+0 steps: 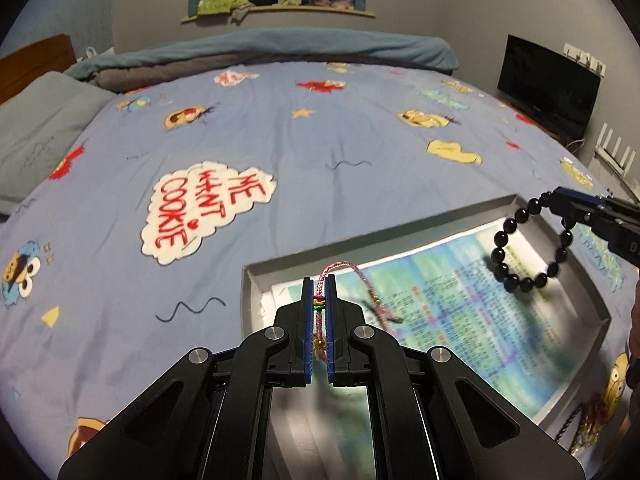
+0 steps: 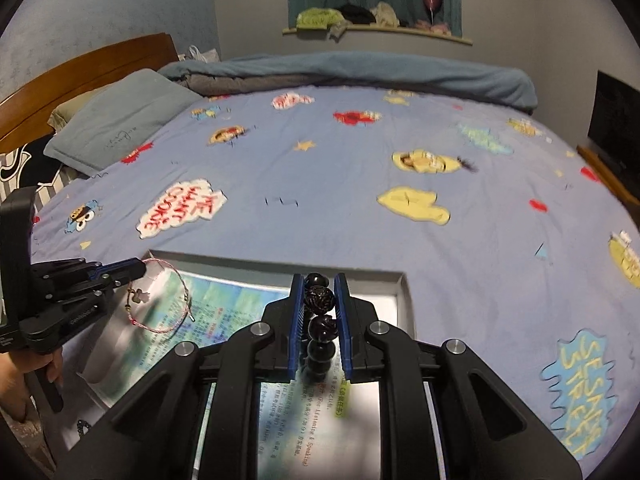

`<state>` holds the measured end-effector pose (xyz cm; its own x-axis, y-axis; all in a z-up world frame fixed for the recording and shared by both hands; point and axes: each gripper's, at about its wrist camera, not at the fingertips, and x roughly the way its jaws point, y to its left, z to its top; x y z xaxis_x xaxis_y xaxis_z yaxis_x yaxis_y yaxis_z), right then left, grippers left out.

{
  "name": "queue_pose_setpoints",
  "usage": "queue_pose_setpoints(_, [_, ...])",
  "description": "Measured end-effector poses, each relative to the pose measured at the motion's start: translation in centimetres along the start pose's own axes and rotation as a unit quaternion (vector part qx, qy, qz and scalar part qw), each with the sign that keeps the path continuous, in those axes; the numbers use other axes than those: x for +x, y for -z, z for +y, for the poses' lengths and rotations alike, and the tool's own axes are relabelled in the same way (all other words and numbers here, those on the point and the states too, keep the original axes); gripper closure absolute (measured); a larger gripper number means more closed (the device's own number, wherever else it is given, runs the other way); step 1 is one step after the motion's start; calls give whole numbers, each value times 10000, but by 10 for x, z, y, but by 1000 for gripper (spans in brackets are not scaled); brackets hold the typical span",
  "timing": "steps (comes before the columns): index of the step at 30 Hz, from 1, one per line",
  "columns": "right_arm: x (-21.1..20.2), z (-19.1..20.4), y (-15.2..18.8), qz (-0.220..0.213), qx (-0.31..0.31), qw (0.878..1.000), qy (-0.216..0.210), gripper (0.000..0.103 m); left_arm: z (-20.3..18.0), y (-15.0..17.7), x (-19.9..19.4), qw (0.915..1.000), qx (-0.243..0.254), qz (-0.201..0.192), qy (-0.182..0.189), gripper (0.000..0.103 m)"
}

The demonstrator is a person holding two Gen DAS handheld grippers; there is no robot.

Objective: Organize jewelry
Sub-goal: 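Carry the pink bracelet and black bead bracelet over the grey tray with both tools, then open both tools to drop the two bracelets onto the tray paper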

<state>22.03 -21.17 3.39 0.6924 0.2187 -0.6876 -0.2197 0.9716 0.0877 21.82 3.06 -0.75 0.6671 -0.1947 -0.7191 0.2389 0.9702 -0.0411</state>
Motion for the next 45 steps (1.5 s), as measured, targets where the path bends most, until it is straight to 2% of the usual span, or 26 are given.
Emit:
queue_pose_setpoints(4, [19,-14,8,269,124,9989,364,88,6,2,6,9999,-42,94,-69,97])
queue_pose_setpoints(11, [40,-24,21,602,19,9956,711,88,10,9,18,9995,-47,276,-120,97])
queue_pose_setpoints(21, [40,-21,23,647,-80,9956,677,88,13,15,24,9991,-128,412,-60,97])
queue_pose_setpoints(23, [38,-20,24,630,-82,9958,666,84,13,16,23,9991,-116,409,-22,96])
queue_pose_setpoints(25, [36,-19,25,597,-84,9963,607,77,12,16,22,9991,-106,402,9,90])
queue_pose_setpoints(27, [33,-18,25,570,-85,9966,583,75,11,16,19,9993,-111,367,41,84])
queue_pose_setpoints(29, [26,-16,25,512,-77,9973,520,68,10,16,14,9995,-126,296,70,80])
queue_pose_setpoints(31, [17,-15,25,421,-36,9981,443,50,10,15,6,9996,-175,182,106,71])
queue_pose_setpoints(33, [8,-15,24,321,-18,9987,407,40,11,15,-2,9997,-219,63,104,48])
queue_pose_setpoints(35, [-4,-15,24,222,34,9991,354,31,10,14,-12,9996,-253,-79,98,39])
queue_pose_setpoints(37, [-16,-16,25,123,119,9994,307,14,9,14,-21,9994,-294,-178,96,31])
queue_pose_setpoints(38, [-23,-17,26,59,147,9994,318,10,9,14,-26,9992,-330,-228,61,24])
queue_pose_setpoints(39, [-31,-17,28,-13,172,9993,336,5,9,15,-33,9989,-364,-296,40,23])
queue_pose_setpoints(42, [-46,-18,31,-98,227,9992,328,6,7,18,-46,9984,-383,-406,-35,16])
queue_pose_setpoints(45, [-62,-20,36,-135,283,9988,369,6,3,21,-59,9984,-308,-454,-109,15])
